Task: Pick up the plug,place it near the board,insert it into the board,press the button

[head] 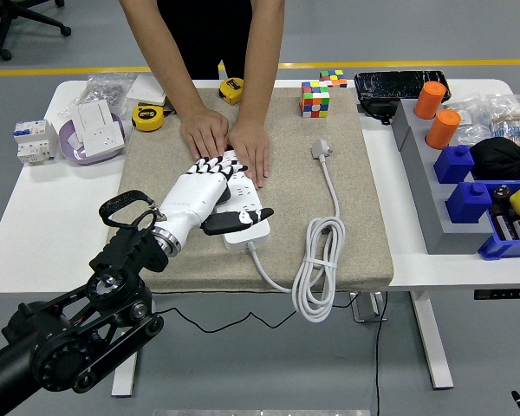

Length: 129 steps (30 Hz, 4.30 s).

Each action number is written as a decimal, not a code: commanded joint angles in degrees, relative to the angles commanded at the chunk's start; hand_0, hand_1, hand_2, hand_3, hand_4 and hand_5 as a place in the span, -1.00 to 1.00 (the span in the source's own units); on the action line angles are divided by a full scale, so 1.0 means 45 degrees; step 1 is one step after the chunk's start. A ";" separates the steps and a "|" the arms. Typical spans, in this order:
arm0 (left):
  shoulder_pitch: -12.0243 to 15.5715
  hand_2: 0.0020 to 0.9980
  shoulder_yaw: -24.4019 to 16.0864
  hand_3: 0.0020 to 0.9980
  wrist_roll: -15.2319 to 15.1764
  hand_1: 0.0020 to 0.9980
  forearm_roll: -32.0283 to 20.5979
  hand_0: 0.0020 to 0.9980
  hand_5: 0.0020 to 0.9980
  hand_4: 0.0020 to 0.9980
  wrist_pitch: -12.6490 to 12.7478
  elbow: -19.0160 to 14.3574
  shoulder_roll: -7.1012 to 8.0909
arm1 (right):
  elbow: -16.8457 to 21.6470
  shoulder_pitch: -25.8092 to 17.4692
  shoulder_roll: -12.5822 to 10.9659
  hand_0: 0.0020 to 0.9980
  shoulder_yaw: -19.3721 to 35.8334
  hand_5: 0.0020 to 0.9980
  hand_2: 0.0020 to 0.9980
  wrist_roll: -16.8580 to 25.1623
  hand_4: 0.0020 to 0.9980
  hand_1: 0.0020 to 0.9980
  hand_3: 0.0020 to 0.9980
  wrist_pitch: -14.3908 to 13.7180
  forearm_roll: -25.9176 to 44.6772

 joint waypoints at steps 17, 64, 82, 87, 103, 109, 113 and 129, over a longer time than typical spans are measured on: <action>0.0588 -0.69 -0.0773 0.76 0.2406 -0.94 -0.2056 -0.75 -0.72 0.06 -0.4363 -0.1456 0.0254 | 0.0000 -0.0027 0.0094 0.93 -0.0338 1.00 0.53 0.0006 1.00 0.68 0.57 0.0049 0.0170; 0.0076 -0.67 -0.0086 0.69 0.2491 -0.93 0.0298 -0.74 -0.83 -0.10 -0.4729 0.0186 -0.0242 | 0.0000 -0.0091 0.0316 0.93 -0.0832 1.00 0.52 0.0063 1.00 0.68 0.57 0.0135 0.0169; 0.0065 -0.67 -0.0059 0.65 0.2482 -0.93 0.0357 -0.74 -0.86 -0.11 -0.4789 0.0104 -0.0244 | 0.0000 -0.0064 0.0317 0.93 -0.0794 1.00 0.52 0.0065 1.00 0.68 0.57 0.0137 0.0153; 0.0061 -0.67 -0.0029 0.64 0.2420 -0.93 0.0306 -0.74 -0.86 -0.11 -0.4714 0.0055 -0.0226 | 0.0000 -0.0031 0.0318 0.93 -0.0778 1.00 0.52 0.0066 1.00 0.68 0.57 0.0135 0.0153; 0.0083 -0.67 0.0027 0.61 0.2480 -0.93 0.0251 -0.73 -0.89 -0.12 -0.4902 0.0441 -0.0250 | 0.0000 -0.0045 0.0328 0.93 -0.0714 1.00 0.52 0.0057 1.00 0.68 0.57 0.0133 0.0116; 0.0062 -0.67 0.0063 0.60 0.2457 -0.93 0.0192 -0.73 -0.89 -0.12 -0.4951 0.0454 -0.0239 | 0.0000 -0.0025 0.0342 0.93 -0.0673 1.00 0.52 0.0051 1.00 0.68 0.57 0.0130 0.0102; 0.0046 -0.67 -0.0001 0.57 0.2411 -0.93 0.0262 -0.73 -0.89 -0.12 -0.4875 0.0253 -0.0221 | 0.0000 0.0003 0.0343 0.93 -0.0661 1.00 0.52 0.0050 1.00 0.68 0.57 0.0126 0.0111; 0.3623 0.60 -0.4398 0.93 -0.3608 0.68 -0.3171 0.41 -0.46 0.86 -0.0201 -0.2877 -0.1023 | 0.0000 -0.0177 0.0418 0.93 -0.0310 1.00 0.52 0.0059 1.00 0.68 0.57 0.0095 0.0008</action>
